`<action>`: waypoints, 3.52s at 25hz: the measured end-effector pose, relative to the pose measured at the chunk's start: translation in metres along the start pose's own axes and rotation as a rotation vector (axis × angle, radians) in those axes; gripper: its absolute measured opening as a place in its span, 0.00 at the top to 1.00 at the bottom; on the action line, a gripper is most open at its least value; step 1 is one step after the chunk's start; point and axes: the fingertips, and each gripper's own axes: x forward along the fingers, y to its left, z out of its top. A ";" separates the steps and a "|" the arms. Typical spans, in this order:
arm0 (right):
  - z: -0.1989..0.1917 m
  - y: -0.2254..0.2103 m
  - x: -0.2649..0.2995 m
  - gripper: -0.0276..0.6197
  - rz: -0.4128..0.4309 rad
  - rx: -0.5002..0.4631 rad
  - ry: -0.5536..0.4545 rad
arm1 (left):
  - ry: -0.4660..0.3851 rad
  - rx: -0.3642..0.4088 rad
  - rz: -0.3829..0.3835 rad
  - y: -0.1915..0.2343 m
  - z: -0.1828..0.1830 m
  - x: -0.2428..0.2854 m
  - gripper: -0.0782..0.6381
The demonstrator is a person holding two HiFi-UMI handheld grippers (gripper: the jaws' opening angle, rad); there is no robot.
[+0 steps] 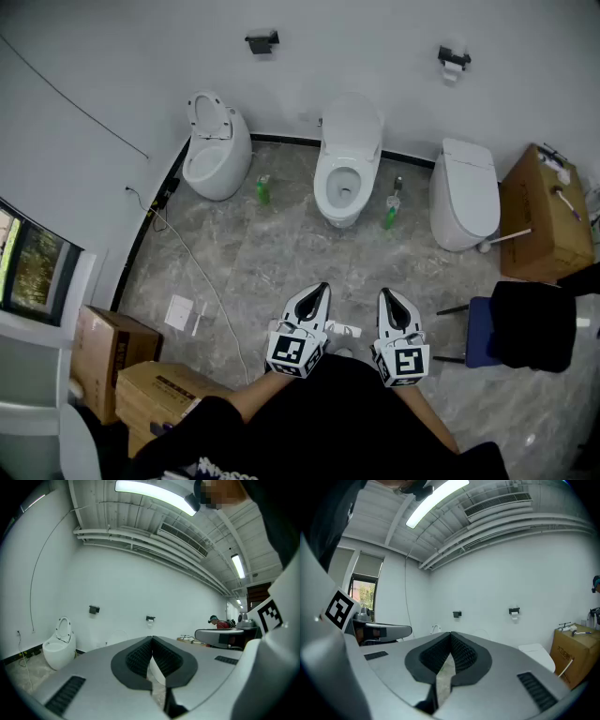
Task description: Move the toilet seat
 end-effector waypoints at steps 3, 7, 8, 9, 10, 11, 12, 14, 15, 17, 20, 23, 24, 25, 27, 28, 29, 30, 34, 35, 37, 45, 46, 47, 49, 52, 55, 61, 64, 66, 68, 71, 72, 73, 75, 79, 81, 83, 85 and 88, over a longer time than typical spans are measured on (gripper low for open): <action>0.001 -0.001 0.001 0.91 -0.006 -0.017 -0.004 | -0.007 -0.001 0.000 0.002 0.000 -0.002 0.87; -0.005 -0.003 -0.001 0.91 0.016 0.011 0.004 | -0.009 -0.011 0.017 0.003 -0.002 -0.006 0.87; -0.008 -0.003 -0.001 0.91 0.020 0.031 0.008 | -0.009 -0.003 0.020 0.003 -0.001 -0.007 0.87; -0.012 -0.004 -0.001 0.91 0.023 0.047 0.012 | -0.009 0.004 0.021 0.003 -0.001 -0.008 0.87; -0.016 -0.004 -0.001 0.91 0.026 0.059 0.015 | -0.009 0.007 0.018 0.004 -0.001 -0.009 0.87; -0.020 -0.003 -0.001 0.91 0.027 0.071 0.016 | -0.010 0.002 0.006 0.004 -0.002 -0.010 0.87; -0.021 -0.002 0.000 0.91 0.024 0.083 0.017 | -0.011 -0.010 -0.014 0.004 -0.003 -0.010 0.87; -0.024 0.002 0.004 0.91 0.023 0.089 0.022 | -0.015 -0.042 -0.064 0.004 -0.006 -0.007 0.87; -0.026 0.003 0.007 0.91 0.024 0.083 0.029 | -0.013 -0.047 -0.078 0.004 -0.007 -0.004 0.87; -0.029 0.002 0.013 0.91 0.020 0.064 0.048 | -0.007 -0.019 -0.090 0.004 -0.010 0.005 0.87; -0.034 -0.005 0.022 0.91 0.014 0.039 0.074 | -0.009 0.007 -0.098 0.009 -0.010 0.022 0.87; -0.034 -0.012 0.039 0.91 0.009 0.022 0.090 | -0.008 -0.017 -0.077 0.028 -0.009 0.041 0.87; -0.032 -0.015 0.047 0.91 0.006 0.017 0.085 | 0.002 -0.024 -0.061 0.037 -0.010 0.048 0.87; -0.030 -0.019 0.056 0.91 0.003 0.016 0.076 | 0.018 -0.029 -0.040 0.045 -0.013 0.056 0.87; -0.029 -0.023 0.073 0.91 0.010 0.028 0.079 | 0.054 -0.034 -0.003 0.062 -0.019 0.070 0.87; -0.029 -0.023 0.082 0.91 0.021 0.038 0.094 | 0.064 -0.041 0.004 0.070 -0.020 0.077 0.87; -0.030 -0.023 0.092 0.91 0.031 0.046 0.108 | 0.070 -0.052 0.006 0.079 -0.020 0.085 0.87; -0.029 -0.023 0.103 0.91 0.039 0.048 0.115 | 0.071 -0.064 0.005 0.088 -0.019 0.093 0.87; -0.018 -0.021 0.154 0.91 0.069 0.011 0.130 | 0.051 -0.073 0.002 0.126 -0.005 0.126 0.87; -0.014 -0.022 0.169 0.91 0.075 0.004 0.135 | 0.046 -0.072 0.003 0.137 0.000 0.134 0.87; -0.007 -0.021 0.198 0.91 0.084 0.002 0.143 | 0.040 -0.076 0.006 0.158 0.008 0.148 0.87; 0.018 -0.002 0.301 0.91 0.079 -0.089 0.148 | 0.064 0.024 0.007 0.249 0.022 0.193 0.87; 0.022 -0.003 0.311 0.91 0.067 -0.128 0.145 | 0.062 0.009 0.003 0.258 0.024 0.200 0.87; 0.026 -0.004 0.321 0.91 0.054 -0.144 0.145 | 0.061 -0.010 0.001 0.267 0.024 0.206 0.87; 0.029 -0.008 0.339 0.91 0.020 -0.123 0.147 | 0.058 -0.039 0.001 0.286 0.024 0.218 0.87; 0.025 -0.019 0.356 0.91 -0.038 -0.081 0.161 | 0.060 -0.069 -0.008 0.308 0.023 0.231 0.87; 0.020 -0.028 0.367 0.91 -0.064 -0.060 0.182 | 0.076 -0.072 -0.018 0.322 0.019 0.242 0.87; 0.003 -0.050 0.393 0.91 -0.072 0.035 0.229 | 0.107 -0.079 -0.044 0.340 0.012 0.269 0.87; -0.003 -0.065 0.411 0.91 -0.091 0.015 0.225 | 0.128 -0.079 -0.029 0.352 0.007 0.287 0.87; -0.007 -0.079 0.426 0.91 -0.092 0.017 0.219 | 0.137 -0.087 -0.012 0.360 0.005 0.301 0.87; -0.008 -0.093 0.442 0.91 -0.077 0.039 0.211 | 0.128 -0.123 0.037 0.374 0.003 0.314 0.87; -0.015 -0.119 0.467 0.91 -0.058 0.097 0.227 | 0.110 -0.140 0.121 0.393 -0.001 0.338 0.87; -0.021 -0.130 0.477 0.91 -0.060 0.109 0.238 | 0.118 -0.138 0.132 0.397 -0.003 0.349 0.87; -0.027 -0.142 0.487 0.91 -0.064 0.110 0.251 | 0.132 -0.140 0.138 0.400 -0.007 0.363 0.87; -0.044 -0.169 0.510 0.91 -0.065 0.097 0.280 | 0.165 -0.146 0.145 0.403 -0.019 0.390 0.87; -0.089 -0.214 0.552 0.91 -0.011 0.117 0.353 | 0.264 -0.154 0.144 0.402 -0.065 0.439 0.87; -0.111 -0.233 0.570 0.91 0.011 0.123 0.381 | 0.317 -0.203 0.143 0.401 -0.088 0.462 0.87; -0.134 -0.250 0.585 0.91 0.013 0.139 0.403 | 0.357 -0.226 0.149 0.403 -0.108 0.483 0.87; -0.160 -0.261 0.596 0.91 0.021 0.176 0.432 | 0.380 -0.222 0.167 0.407 -0.130 0.497 0.87; -0.206 -0.269 0.612 0.91 0.057 0.216 0.499 | 0.399 -0.202 0.205 0.417 -0.171 0.510 0.87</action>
